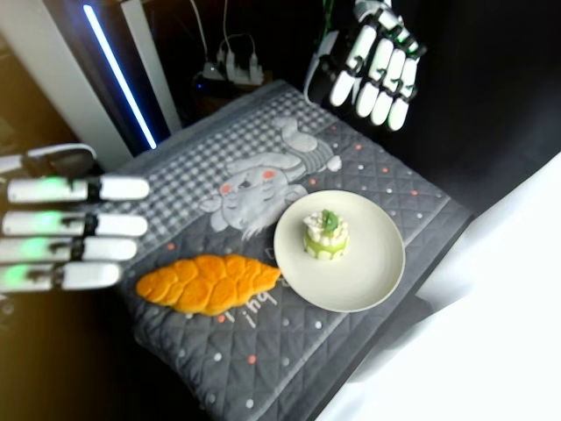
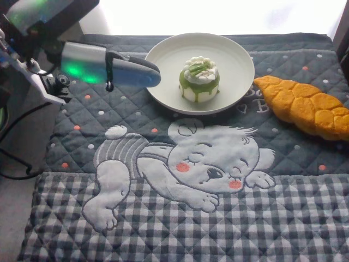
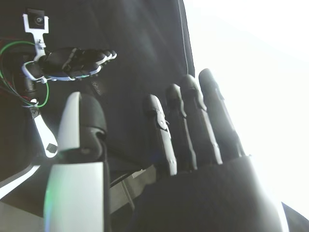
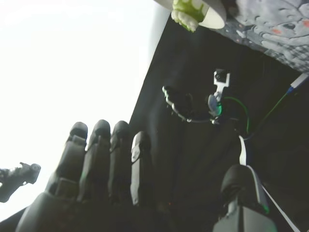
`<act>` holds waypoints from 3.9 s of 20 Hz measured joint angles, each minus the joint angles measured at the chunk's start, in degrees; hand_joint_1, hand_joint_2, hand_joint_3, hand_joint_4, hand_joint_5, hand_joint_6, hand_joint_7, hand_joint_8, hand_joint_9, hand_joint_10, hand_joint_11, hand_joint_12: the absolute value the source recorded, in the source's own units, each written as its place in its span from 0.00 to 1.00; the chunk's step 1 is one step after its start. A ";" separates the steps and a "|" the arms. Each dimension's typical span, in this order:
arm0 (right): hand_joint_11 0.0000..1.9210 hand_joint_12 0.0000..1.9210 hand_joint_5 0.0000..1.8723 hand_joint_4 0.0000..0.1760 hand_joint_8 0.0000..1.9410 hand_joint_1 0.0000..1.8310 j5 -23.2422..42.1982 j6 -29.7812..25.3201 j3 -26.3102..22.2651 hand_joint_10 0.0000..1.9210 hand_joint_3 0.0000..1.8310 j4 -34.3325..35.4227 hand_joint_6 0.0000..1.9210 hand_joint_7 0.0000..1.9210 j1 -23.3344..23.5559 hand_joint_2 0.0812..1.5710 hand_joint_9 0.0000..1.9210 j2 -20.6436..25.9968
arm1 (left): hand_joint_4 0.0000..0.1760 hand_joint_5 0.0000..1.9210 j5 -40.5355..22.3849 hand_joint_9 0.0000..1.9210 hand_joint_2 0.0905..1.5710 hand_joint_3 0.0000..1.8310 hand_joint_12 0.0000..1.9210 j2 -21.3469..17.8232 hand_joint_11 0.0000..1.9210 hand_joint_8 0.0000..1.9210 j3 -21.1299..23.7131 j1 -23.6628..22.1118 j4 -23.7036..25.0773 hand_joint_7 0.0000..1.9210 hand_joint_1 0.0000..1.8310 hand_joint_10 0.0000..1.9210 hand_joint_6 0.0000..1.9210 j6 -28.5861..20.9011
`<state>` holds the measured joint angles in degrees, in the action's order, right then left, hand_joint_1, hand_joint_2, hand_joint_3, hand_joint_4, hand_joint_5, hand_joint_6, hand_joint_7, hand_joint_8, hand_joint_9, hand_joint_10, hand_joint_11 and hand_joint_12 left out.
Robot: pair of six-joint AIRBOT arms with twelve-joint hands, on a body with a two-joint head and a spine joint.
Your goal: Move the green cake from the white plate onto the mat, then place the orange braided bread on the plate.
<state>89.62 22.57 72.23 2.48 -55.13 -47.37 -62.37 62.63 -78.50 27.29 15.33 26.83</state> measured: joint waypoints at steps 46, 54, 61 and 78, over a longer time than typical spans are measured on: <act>0.17 0.12 0.14 1.00 0.00 0.32 0.13 1.38 -2.01 0.00 0.00 1.11 0.00 0.19 0.00 0.49 0.17 -3.54 | 0.30 0.06 50.21 0.24 0.31 0.00 0.47 16.31 0.04 0.00 -11.37 -19.89 44.44 0.22 0.35 0.00 0.00 -8.00; 0.15 0.11 0.14 1.00 0.01 0.31 0.55 1.40 -2.34 0.01 0.01 1.18 0.00 0.20 0.00 0.51 0.17 -3.54 | 0.54 0.07 52.83 0.23 0.30 0.00 0.42 20.35 0.05 0.00 -16.39 -16.81 42.93 0.21 0.33 0.00 0.00 -8.02; 0.12 0.09 0.11 1.00 0.00 0.31 0.55 1.38 -2.62 0.00 0.01 1.11 0.01 0.18 0.00 0.55 0.14 -3.54 | 0.46 0.08 54.36 0.22 0.34 0.00 0.38 22.62 0.04 0.00 -19.43 -16.63 40.06 0.21 0.37 0.00 0.00 -8.02; 0.15 0.12 0.16 1.00 0.01 0.30 0.57 1.38 -2.84 0.01 0.00 0.96 0.00 0.22 0.00 0.60 0.19 -3.54 | 0.34 0.13 53.11 0.27 0.44 0.00 0.44 25.29 0.06 0.00 -21.46 -15.02 36.89 0.25 0.43 0.00 0.00 -8.02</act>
<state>90.19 23.94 69.38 3.44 -55.13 -50.92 -9.26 87.92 -99.96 12.27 52.23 18.81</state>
